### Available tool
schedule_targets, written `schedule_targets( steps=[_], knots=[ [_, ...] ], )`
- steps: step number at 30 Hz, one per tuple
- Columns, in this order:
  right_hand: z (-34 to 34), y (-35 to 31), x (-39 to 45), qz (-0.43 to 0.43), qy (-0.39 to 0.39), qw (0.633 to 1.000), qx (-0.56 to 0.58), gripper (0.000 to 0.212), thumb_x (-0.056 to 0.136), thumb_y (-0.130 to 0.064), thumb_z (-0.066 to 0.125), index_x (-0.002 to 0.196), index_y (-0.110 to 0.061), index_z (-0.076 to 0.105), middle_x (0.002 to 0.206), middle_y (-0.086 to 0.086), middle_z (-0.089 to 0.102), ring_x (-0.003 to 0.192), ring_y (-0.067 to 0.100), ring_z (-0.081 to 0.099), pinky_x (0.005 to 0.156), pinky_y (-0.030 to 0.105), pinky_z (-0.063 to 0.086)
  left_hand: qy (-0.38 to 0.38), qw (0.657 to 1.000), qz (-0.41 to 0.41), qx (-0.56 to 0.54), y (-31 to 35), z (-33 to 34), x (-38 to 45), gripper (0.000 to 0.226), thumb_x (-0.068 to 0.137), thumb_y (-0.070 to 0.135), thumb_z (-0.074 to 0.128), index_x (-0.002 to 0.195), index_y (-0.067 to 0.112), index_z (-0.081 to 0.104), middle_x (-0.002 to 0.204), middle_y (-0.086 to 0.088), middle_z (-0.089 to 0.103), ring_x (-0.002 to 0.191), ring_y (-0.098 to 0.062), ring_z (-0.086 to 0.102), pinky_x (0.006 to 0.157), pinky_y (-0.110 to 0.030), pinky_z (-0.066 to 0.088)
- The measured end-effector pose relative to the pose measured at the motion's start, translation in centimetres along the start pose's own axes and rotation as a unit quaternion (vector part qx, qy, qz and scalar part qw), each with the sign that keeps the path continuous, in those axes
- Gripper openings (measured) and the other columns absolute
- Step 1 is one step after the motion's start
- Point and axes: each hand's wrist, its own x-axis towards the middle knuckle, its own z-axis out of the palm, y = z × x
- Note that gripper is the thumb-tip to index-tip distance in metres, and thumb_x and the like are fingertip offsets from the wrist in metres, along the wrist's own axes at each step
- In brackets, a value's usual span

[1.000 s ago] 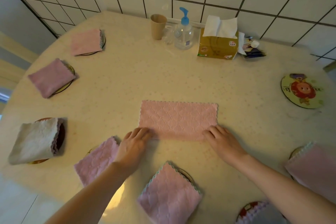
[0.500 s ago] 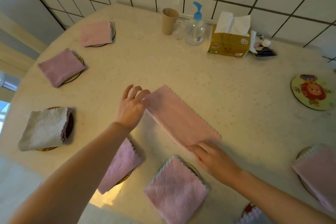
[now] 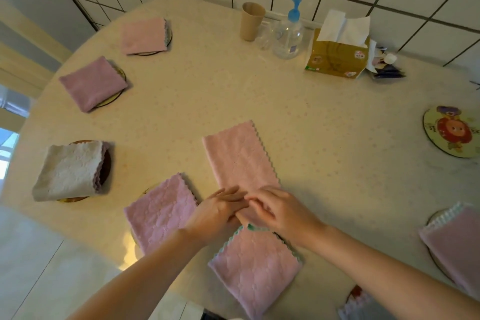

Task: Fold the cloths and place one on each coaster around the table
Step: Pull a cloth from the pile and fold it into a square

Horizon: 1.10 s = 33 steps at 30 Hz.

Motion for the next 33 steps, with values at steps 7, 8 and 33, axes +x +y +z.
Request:
schedule_targets(
  steps=[7, 8, 33],
  knots=[
    [-1.8, 9.6, -1.4, 0.007, -0.074, 0.953, -0.294, 0.089, 0.063, 0.011, 0.067, 0.140, -0.018, 0.035, 0.143, 0.007, 0.042, 0.130, 0.025, 0.043, 0.096, 0.040, 0.047, -0.067, 0.989, -0.065, -0.115, -1.4, -1.0, -1.3, 0.053, 0.096, 0.053, 0.036, 0.136, 0.023, 0.052, 0.148, 0.007, 0.040, 0.143, -0.004, 0.021, 0.119, -0.030, 0.016],
    [-1.6, 9.8, -1.4, -0.015, -0.099, 0.947, -0.305, 0.091, 0.063, 0.006, 0.071, 0.141, -0.018, 0.033, 0.145, 0.005, 0.040, 0.132, 0.024, 0.040, 0.099, 0.039, 0.046, -0.070, 0.988, -0.066, -0.124, -1.5, -1.1, -1.4, 0.047, 0.098, 0.046, 0.041, 0.137, 0.023, 0.051, 0.149, 0.008, 0.039, 0.143, -0.003, 0.020, 0.119, -0.029, 0.016],
    [-0.1, 7.7, 10.5, 0.251, 0.080, 0.964, 0.032, 0.019, 0.093, -0.029, 0.052, 0.076, -0.021, 0.049, 0.064, -0.010, 0.054, 0.063, 0.016, 0.052, 0.053, 0.026, 0.036, 0.187, 0.801, -0.435, -0.366, -2.6, -5.9, 5.0, 0.024, 0.095, 0.036, 0.053, 0.090, 0.013, 0.057, 0.078, -0.014, 0.070, 0.065, -0.031, 0.069, 0.053, -0.051, 0.058]
  ],
)
